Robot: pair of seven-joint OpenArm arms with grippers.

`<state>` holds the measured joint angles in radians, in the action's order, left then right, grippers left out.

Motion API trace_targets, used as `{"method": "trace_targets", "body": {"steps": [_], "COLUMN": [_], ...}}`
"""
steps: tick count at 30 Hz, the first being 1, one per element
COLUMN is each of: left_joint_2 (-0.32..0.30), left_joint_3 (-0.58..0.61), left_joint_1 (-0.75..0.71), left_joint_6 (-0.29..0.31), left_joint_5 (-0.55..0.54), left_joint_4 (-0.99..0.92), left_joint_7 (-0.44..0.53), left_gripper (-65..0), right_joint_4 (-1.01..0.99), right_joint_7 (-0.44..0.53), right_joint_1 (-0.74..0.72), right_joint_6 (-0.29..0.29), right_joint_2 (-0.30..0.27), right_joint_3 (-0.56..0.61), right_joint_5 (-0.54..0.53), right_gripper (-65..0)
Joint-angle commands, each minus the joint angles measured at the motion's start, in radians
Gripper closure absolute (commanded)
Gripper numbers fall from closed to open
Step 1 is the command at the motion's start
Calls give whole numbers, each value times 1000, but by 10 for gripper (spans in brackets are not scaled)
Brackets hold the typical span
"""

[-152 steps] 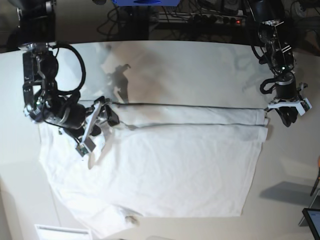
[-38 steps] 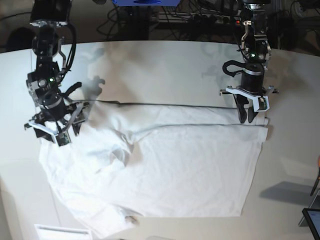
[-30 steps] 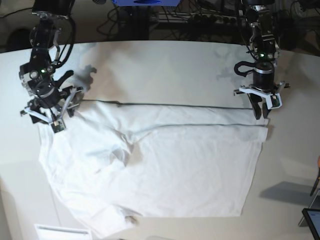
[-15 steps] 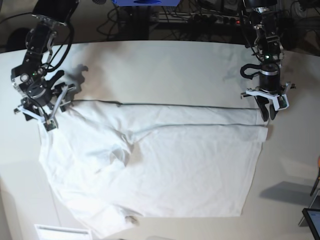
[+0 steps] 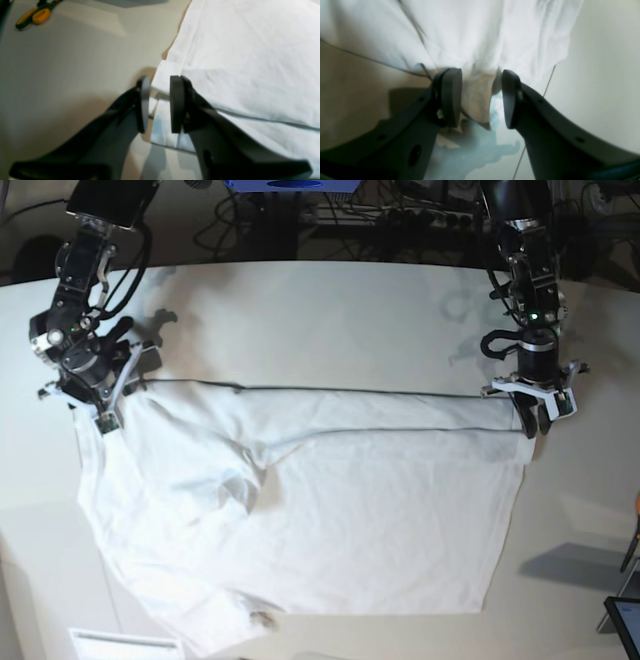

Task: Fold the T-shirt properly
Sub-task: 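Raise both grippers and move them to the folded edge corners, then grasp the folded edge corners with both grippers and pull outward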

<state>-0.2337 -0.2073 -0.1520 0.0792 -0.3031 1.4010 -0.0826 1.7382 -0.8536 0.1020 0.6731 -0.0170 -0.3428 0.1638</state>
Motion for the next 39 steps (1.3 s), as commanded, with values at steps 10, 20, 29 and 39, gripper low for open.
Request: {"method": "trace_targets", "body": {"steps": [10, 20, 29, 39], "left_joint_2": [-34, -56, -57, -77], "left_joint_3": [68, 65, 61, 61], "left_joint_1": [42, 50, 47, 44], "left_joint_6": [-3, -3, -3, -3], "left_joint_5": [0, 0, 0, 0], "left_joint_4": [-157, -248, -248, -246], "left_joint_7": [34, 103, 102, 102], "left_gripper": [-146, -144, -144, -144], "right_joint_4": [10, -19, -102, -175], "right_joint_7": [20, 20, 24, 86], "right_joint_1": [-20, -60, -104, -115], "right_joint_6": [0, 0, 0, 0], "right_joint_2": [-10, -44, -85, -130], "right_joint_3": [-2, 0, 6, 7], "right_joint_5": [-5, -5, -5, -4], "right_gripper": [-39, -38, -39, -42]}}
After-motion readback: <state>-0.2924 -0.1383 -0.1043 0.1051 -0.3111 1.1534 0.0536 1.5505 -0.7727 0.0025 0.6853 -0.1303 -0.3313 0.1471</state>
